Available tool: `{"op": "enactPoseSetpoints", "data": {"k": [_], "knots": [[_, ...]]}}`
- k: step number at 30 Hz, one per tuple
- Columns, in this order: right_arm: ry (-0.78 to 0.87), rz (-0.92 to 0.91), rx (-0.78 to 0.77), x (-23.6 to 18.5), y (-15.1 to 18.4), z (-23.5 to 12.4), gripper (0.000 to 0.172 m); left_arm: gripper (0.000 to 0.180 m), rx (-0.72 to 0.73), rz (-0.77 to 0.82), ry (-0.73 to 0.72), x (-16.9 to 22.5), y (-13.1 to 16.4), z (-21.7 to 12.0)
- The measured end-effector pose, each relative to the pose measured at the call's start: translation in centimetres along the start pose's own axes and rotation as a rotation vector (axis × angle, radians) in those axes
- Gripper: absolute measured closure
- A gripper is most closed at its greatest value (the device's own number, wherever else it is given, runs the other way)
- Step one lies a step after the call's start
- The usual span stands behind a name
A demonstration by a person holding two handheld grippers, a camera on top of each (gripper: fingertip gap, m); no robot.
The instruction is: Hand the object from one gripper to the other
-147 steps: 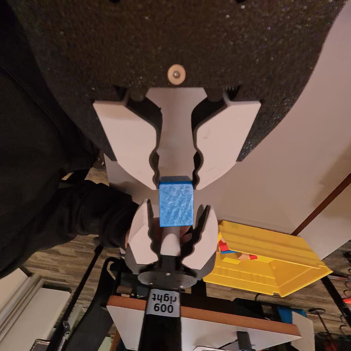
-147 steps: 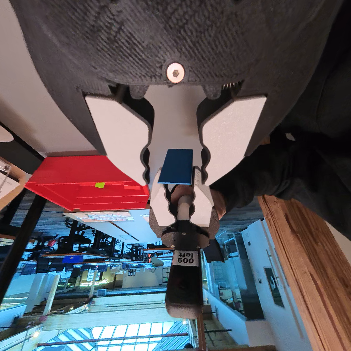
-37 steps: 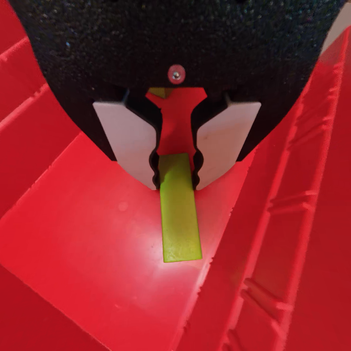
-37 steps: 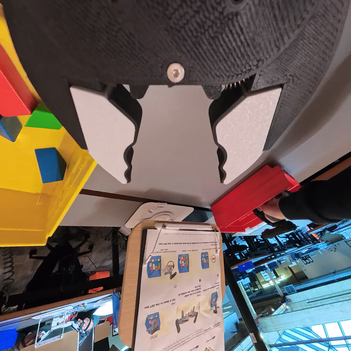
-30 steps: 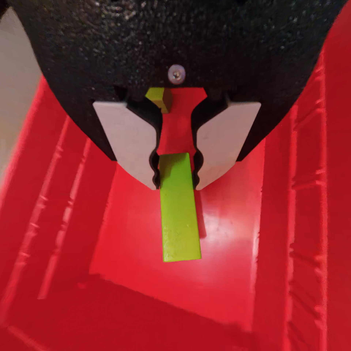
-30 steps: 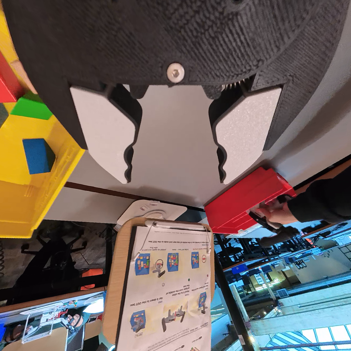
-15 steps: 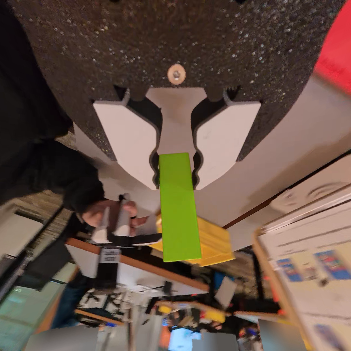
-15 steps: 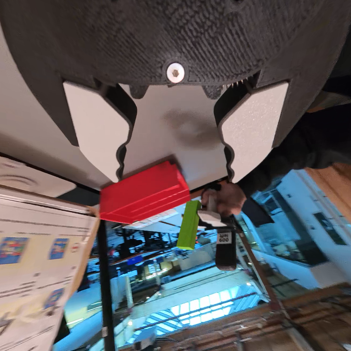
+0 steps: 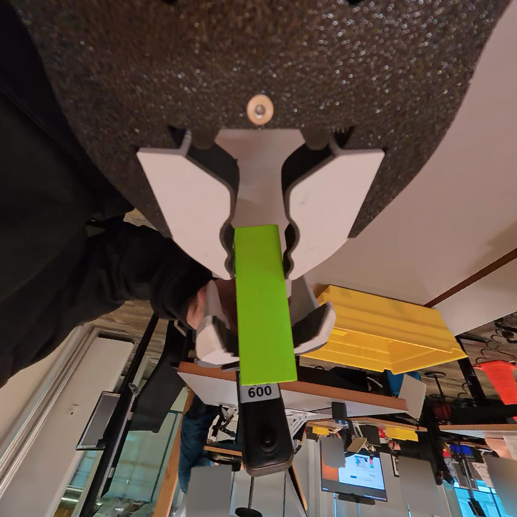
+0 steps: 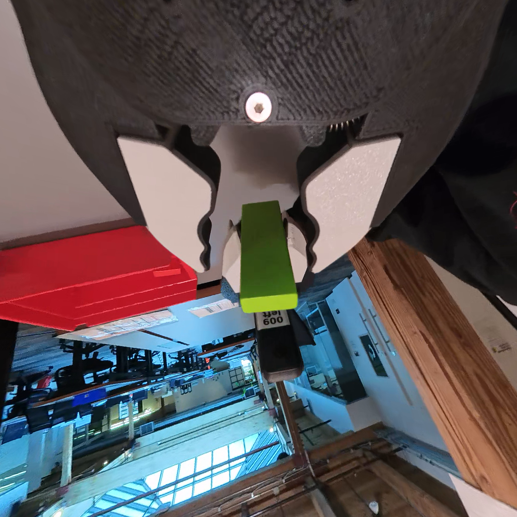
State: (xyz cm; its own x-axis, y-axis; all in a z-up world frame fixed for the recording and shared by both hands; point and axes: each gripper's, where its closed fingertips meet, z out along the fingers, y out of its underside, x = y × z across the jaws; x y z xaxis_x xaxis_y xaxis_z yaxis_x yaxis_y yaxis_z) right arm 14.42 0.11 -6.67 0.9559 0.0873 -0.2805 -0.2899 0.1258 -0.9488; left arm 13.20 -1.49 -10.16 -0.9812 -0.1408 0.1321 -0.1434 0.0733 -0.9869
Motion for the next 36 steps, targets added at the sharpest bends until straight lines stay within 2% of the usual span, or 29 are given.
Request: {"op": "enactPoseSetpoints", "data": {"k": [2, 3, 7, 9, 11, 14, 18, 21, 23, 25, 29, 33, 36], "knots": [[-0.008, -0.026, -0.018, -0.2, 0.4, 0.3, 0.120, 0.148, 0.000, -0.004, 0.011, 0.2, 0.2, 0.1], [-0.032, -0.044, -0.018, -0.6, 0.5, 0.3, 0.137, 0.148, 0.003, -0.012, 0.007, 0.2, 0.3, 0.2], [0.010, -0.065, -0.059, -0.2, 0.8, 0.4, 0.137, 0.149, 0.010, -0.032, -0.010, -0.4, 0.6, 0.2], [0.080, -0.096, -0.048, 0.8, 0.3, -0.2, 0.137, 0.137, 0.029, -0.059, -0.065, -1.4, 0.5, 0.0], [0.180, -0.100, -0.027, 2.3, -1.2, -2.1, 0.137, 0.133, 0.048, -0.080, -0.111, -2.3, 0.3, -0.6], [0.489, -0.091, -0.002, 6.4, -3.9, -8.8, 0.137, 0.127, 0.070, -0.107, -0.140, -2.9, -0.1, -1.8], [1.051, -0.088, -0.066, 12.6, -6.2, -23.1, 0.137, 0.127, 0.043, -0.119, -0.192, -3.6, 0.2, -3.7], [1.252, 0.011, -0.117, 16.6, -6.7, -30.8, 0.137, 0.128, 0.040, -0.149, -0.199, -4.0, 0.5, -4.5], [1.294, 0.092, -0.136, 19.8, -6.5, -33.6, 0.137, 0.131, 0.057, -0.185, -0.178, -4.1, 0.3, -4.6], [1.300, 0.218, -0.138, 23.2, -5.3, -35.2, 0.137, 0.132, 0.061, -0.213, -0.159, -4.0, 0.3, -4.6], [1.314, 0.502, -0.205, 28.5, -0.5, -36.4, 0.137, 0.132, 0.032, -0.232, -0.157, -4.0, 0.7, -4.9], [1.362, 0.653, -0.207, 31.0, 2.2, -36.3, 0.137, 0.132, -0.033, -0.215, -0.212, -4.5, 1.5, -5.7], [1.420, 0.691, -0.240, 31.6, 3.4, -36.8, 0.137, 0.130, -0.072, -0.205, -0.243, -4.8, 2.0, -6.5]]}}
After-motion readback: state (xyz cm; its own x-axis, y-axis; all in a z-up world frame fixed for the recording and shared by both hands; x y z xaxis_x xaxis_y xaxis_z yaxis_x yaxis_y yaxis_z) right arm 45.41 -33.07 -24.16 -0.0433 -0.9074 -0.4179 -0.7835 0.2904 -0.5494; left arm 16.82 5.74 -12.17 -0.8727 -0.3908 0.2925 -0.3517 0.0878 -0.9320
